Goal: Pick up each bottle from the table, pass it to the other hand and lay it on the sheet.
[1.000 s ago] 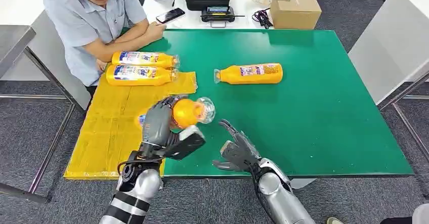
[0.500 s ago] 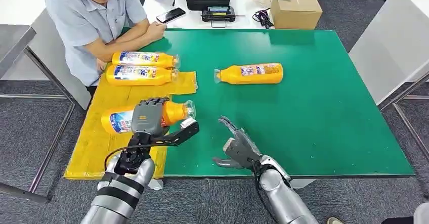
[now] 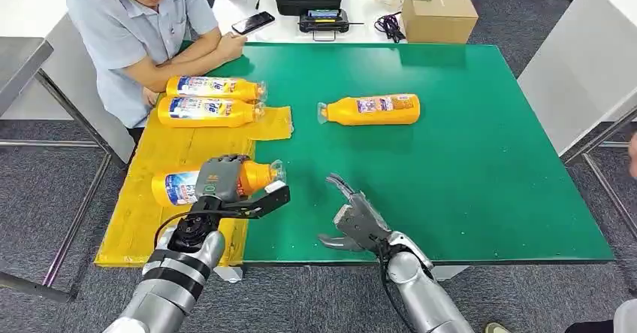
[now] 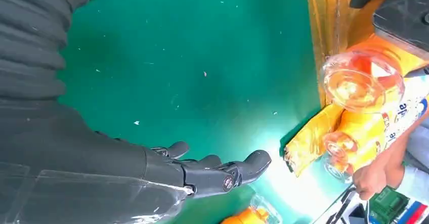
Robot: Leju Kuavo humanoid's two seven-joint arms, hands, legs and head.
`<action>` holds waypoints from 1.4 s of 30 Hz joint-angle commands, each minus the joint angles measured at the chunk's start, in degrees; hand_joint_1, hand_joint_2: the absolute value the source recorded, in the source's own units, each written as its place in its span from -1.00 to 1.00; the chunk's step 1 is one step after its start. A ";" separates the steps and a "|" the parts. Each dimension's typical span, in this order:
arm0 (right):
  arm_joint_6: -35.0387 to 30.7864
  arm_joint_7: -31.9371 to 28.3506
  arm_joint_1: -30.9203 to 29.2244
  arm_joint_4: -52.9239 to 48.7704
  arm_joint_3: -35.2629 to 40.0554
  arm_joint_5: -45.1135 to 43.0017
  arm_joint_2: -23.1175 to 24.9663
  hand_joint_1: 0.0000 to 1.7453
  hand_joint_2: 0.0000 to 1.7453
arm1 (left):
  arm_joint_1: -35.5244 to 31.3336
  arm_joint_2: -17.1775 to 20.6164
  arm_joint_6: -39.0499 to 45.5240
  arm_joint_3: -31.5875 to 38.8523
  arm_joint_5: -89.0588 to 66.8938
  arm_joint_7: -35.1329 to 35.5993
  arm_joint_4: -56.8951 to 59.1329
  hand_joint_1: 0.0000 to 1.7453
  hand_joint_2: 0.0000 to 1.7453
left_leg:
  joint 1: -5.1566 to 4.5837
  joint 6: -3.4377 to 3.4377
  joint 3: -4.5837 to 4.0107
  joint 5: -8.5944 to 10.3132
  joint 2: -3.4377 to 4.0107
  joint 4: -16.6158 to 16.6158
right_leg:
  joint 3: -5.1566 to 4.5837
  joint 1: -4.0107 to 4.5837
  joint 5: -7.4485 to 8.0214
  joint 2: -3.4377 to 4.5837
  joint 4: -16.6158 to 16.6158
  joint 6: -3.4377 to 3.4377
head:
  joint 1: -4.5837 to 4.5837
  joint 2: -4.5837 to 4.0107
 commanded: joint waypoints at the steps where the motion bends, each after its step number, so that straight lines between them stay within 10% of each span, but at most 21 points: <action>1: 0.39 -0.33 -2.79 4.39 -0.32 -0.07 -0.37 -1.00 1.00 | -4.83 0.52 -1.41 2.31 -0.01 -1.58 8.79 0.02 1.00 | 0.11 -0.15 0.22 -0.12 0.07 0.05 | 0.23 0.13 -0.09 0.03 0.00 -0.18 | 0.00 0.00; 2: 0.40 -0.41 -3.07 4.88 -0.29 -0.05 -0.32 -1.00 1.00 | -5.45 0.24 -1.92 2.92 0.25 -1.72 10.74 0.04 1.00 | 0.09 -0.12 0.17 -0.08 0.05 0.02 | 0.18 0.10 -0.06 0.02 -0.01 -0.14 | 0.00 0.00; 4: 0.28 -0.69 -3.44 5.78 -0.22 0.00 -0.22 -1.00 1.00 | -6.23 -0.33 -0.77 3.83 0.50 -3.67 13.57 -0.84 1.00 | 0.10 -0.13 0.20 -0.09 0.07 0.04 | 0.21 0.11 -0.06 0.03 0.00 -0.16 | 0.00 0.00; 8: 0.12 -1.06 -3.22 6.10 -0.24 0.01 -0.36 -1.00 1.00 | -6.44 -1.34 -1.38 4.56 2.20 -6.78 15.75 -1.00 1.00 | 0.13 -0.16 0.25 -0.11 0.05 0.04 | 0.28 0.14 -0.08 0.00 -0.02 -0.18 | 0.02 0.00; 42: -1.13 -3.72 -4.06 9.05 -2.18 -0.15 -0.86 -1.00 1.00 | -7.36 -3.57 -0.75 6.12 4.25 -10.65 20.03 -1.00 1.00 | 0.05 -0.09 0.67 -0.04 0.02 -0.04 | 0.69 0.06 -0.03 0.00 -0.06 -0.12 | 0.00 0.00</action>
